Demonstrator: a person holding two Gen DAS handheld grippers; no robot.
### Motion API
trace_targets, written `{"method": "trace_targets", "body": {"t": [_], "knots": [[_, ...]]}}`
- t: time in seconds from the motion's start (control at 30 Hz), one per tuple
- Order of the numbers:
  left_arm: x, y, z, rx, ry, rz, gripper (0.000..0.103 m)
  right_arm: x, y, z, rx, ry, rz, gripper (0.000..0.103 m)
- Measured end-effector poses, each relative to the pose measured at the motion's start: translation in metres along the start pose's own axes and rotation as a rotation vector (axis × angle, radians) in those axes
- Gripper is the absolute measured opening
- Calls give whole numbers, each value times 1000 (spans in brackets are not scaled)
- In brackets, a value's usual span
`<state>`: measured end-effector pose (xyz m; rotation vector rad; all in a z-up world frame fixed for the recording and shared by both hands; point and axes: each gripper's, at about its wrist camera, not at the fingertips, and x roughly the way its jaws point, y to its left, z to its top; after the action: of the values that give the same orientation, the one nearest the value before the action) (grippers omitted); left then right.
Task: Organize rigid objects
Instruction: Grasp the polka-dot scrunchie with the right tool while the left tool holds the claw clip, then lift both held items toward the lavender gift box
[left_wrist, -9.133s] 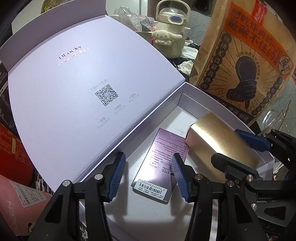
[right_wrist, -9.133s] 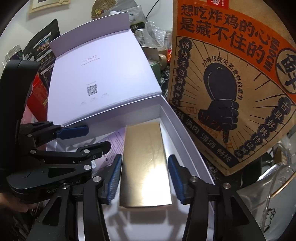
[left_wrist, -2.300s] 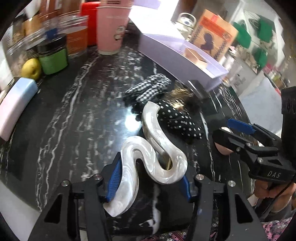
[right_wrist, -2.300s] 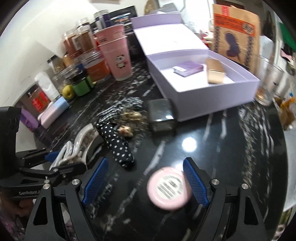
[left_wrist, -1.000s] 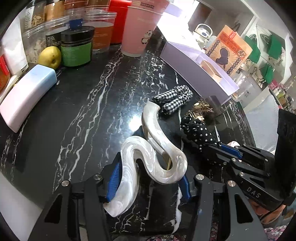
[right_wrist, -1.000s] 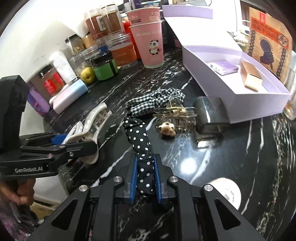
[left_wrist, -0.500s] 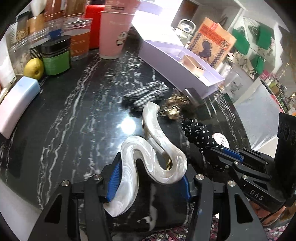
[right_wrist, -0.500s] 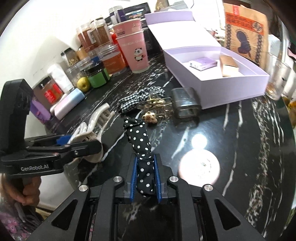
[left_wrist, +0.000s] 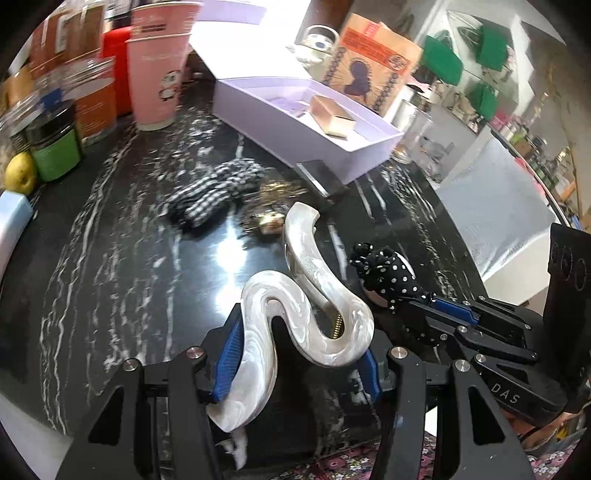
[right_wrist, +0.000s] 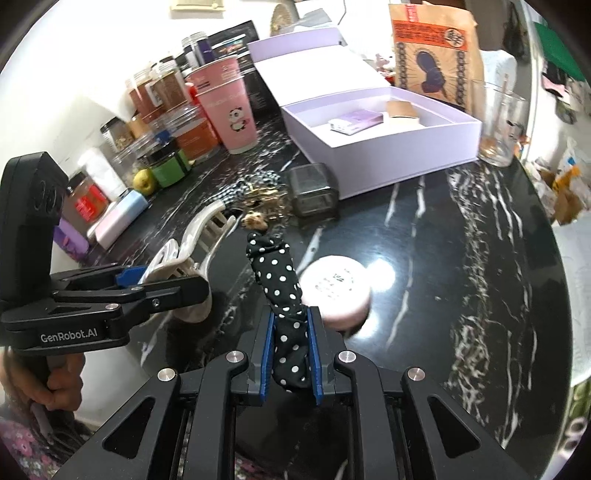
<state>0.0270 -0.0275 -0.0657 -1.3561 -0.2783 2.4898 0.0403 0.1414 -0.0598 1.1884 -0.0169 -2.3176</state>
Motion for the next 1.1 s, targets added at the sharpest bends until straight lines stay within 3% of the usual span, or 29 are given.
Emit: {"method": "trace_targets", "body": {"t": [0.43, 1.1], "knots": [[6, -34, 18, 74, 10, -49, 53, -20, -19, 1, 35, -24, -33, 17], [9, -56, 74, 131, -35, -94, 53, -28, -34, 43, 26, -64, -29, 17]]}}
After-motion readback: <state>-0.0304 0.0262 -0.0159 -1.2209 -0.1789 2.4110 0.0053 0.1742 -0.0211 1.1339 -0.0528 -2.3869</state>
